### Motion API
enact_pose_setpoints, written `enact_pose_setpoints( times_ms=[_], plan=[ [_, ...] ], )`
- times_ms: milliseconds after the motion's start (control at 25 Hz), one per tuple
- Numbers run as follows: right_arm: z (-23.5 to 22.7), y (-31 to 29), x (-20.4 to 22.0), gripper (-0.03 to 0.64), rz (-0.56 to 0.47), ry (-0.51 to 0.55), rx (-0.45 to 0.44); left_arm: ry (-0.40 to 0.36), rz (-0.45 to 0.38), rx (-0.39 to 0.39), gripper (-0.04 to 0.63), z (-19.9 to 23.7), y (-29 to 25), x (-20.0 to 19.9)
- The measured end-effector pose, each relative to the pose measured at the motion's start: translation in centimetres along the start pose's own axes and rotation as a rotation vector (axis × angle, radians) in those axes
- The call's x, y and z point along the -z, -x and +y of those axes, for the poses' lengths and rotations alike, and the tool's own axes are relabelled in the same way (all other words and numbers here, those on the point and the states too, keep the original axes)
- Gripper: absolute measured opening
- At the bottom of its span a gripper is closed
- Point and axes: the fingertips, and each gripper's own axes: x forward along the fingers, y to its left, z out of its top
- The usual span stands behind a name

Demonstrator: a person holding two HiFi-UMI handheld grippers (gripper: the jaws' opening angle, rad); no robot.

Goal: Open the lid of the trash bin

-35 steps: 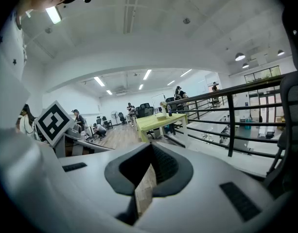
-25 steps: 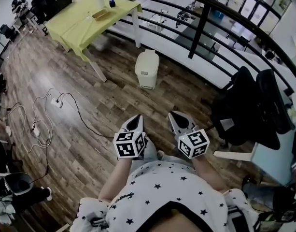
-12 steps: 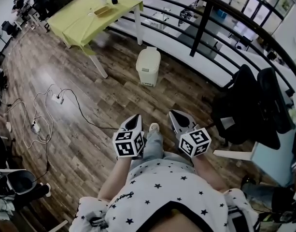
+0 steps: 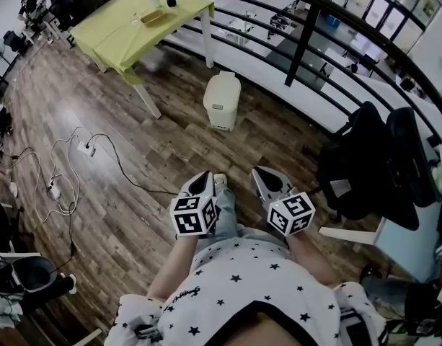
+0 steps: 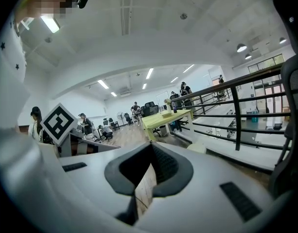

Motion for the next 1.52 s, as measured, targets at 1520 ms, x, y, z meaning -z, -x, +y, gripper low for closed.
enact_pose_setpoints(
  times_ms=[1520],
  plan=[
    [-9.9, -22.3, -9.7, -0.006, 0.027, 0.014, 0.039, -0.037, 0.053, 0.065, 0.012, 10.0, -18.8, -15.6]
  ],
)
